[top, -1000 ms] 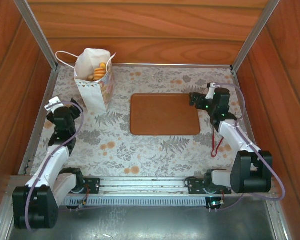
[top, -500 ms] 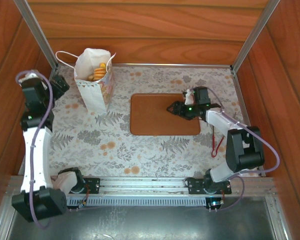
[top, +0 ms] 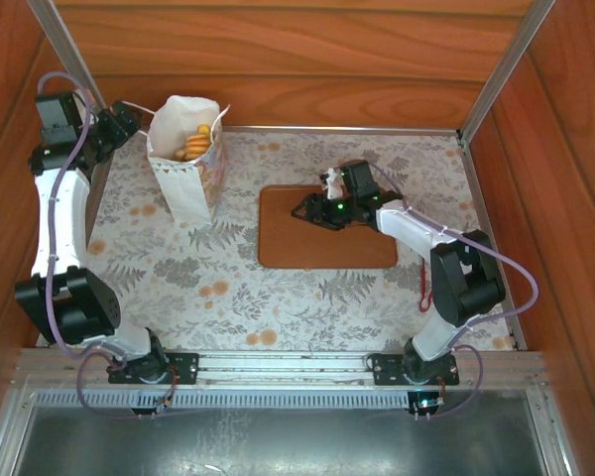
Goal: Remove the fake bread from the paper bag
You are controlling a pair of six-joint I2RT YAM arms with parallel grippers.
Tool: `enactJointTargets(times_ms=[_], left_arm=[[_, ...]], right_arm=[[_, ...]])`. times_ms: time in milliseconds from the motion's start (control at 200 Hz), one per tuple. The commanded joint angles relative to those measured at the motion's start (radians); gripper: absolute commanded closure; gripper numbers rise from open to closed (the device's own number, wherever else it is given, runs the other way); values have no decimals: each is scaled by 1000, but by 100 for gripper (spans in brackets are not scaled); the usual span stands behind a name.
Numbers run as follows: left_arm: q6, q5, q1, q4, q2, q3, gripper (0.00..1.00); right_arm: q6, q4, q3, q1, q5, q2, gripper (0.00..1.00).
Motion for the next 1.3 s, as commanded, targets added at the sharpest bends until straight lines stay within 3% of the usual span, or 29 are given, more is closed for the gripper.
enactJointTargets(times_ms=[0,270,435,745,800,884,1249,1294], left_arm=[[-19,47,13,-24,42,61,6],[-38,117,28,-16,165,165,18],[-84,160,53,-9,224,204,37],[-83,204,84,-4,225,227,41],[-86,200,94,-2,232,232,49],[-103,234,106,-2,253,253,52],[-143,290,106,4,278,304,100],[-144,299,106,4,273,309,100]], right_arm=[[73,66,41,44,2,5,29],[105,109,243,178,151,48,30],[92,93,390,238,245,109,28],[122,89,536,285,234,219,28],[125,91,548,289,234,230,28],[141,105,561,291,234,243,28],[199,93,643,291,260,305,27],[207,95,657,291,246,317,26]])
